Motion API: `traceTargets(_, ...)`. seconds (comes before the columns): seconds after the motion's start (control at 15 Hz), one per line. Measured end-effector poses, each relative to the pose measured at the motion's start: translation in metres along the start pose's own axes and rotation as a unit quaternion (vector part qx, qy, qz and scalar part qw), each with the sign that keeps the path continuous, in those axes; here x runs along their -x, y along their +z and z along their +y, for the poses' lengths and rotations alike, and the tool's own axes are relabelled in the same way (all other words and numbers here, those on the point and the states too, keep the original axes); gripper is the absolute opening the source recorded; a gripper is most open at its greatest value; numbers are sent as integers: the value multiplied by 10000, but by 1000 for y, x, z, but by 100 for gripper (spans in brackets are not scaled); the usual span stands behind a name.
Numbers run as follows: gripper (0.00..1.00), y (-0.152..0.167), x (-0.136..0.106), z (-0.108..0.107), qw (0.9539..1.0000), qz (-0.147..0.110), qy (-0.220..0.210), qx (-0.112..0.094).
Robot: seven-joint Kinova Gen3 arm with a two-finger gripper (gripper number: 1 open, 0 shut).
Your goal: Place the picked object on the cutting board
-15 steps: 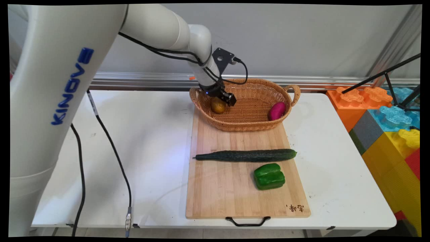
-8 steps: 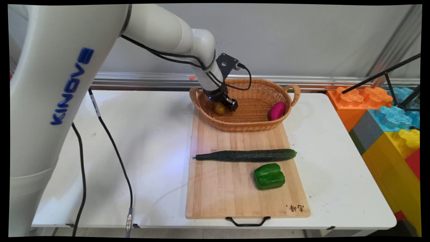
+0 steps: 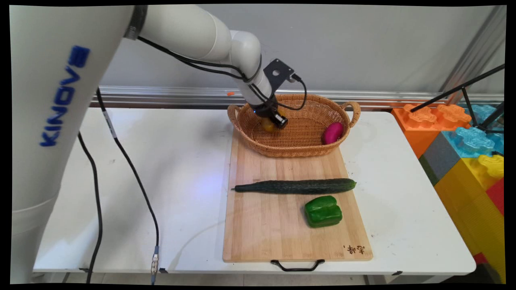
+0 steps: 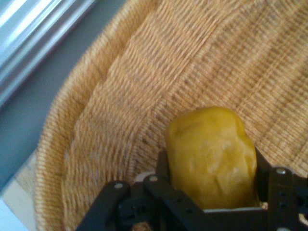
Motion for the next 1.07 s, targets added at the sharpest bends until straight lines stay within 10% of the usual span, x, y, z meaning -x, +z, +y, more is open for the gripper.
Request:
traceTargets(0.67, 0, -99, -16, 58, 9868, 399, 1538, 312)
traceTargets(1.07, 0, -149, 18, 90, 9583, -55, 2497, 1391)
